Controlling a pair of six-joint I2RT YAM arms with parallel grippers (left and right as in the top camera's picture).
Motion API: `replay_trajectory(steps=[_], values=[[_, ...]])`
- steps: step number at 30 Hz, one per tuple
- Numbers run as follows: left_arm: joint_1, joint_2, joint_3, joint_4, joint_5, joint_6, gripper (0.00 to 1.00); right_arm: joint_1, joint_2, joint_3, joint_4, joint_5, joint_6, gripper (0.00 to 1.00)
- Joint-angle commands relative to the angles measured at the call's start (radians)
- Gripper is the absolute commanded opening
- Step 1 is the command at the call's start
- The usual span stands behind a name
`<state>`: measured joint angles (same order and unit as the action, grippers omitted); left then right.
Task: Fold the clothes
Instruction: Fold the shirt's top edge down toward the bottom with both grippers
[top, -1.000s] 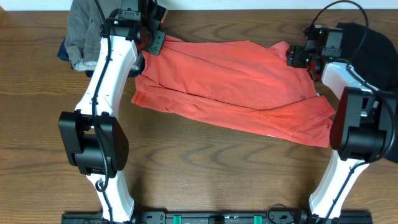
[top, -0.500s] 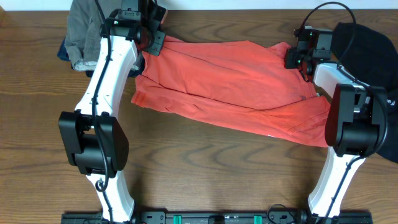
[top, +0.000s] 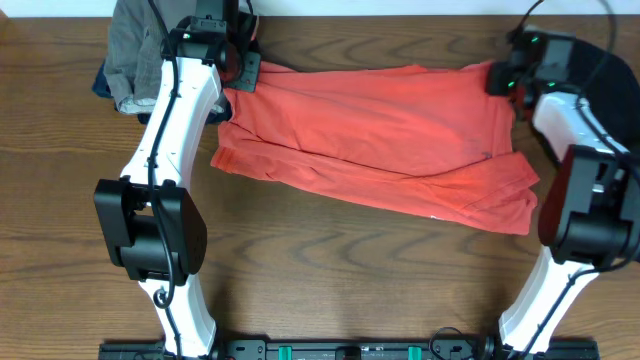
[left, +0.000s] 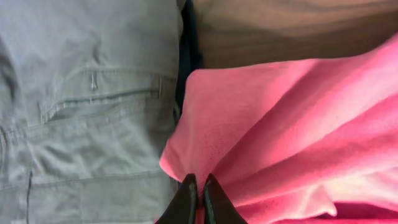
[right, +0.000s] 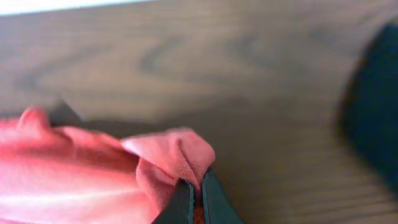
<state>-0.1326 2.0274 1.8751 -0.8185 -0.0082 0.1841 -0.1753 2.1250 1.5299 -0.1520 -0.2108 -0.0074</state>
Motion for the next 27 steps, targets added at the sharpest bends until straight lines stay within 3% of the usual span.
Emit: replay_trajectory(steps=[1,7,14,27], values=[[0.005,-0.012,0.006,-0.022,-0.035,-0.059,0.06,-0.025,-0.042,0.067,-0.008,-0.053,-0.009,0.01],[0.010,-0.014,0.006,0.033,-0.038,-0.067,0.06,-0.031,-0.042,0.143,-0.044,-0.075,-0.063,0.01],[0.019,-0.014,0.006,0.108,-0.038,-0.066,0.06,-0.038,-0.042,0.306,-0.316,-0.102,-0.129,0.01],[0.019,-0.013,0.005,-0.128,-0.038,-0.043,0.06,-0.054,-0.042,0.368,-0.864,-0.108,-0.159,0.01]])
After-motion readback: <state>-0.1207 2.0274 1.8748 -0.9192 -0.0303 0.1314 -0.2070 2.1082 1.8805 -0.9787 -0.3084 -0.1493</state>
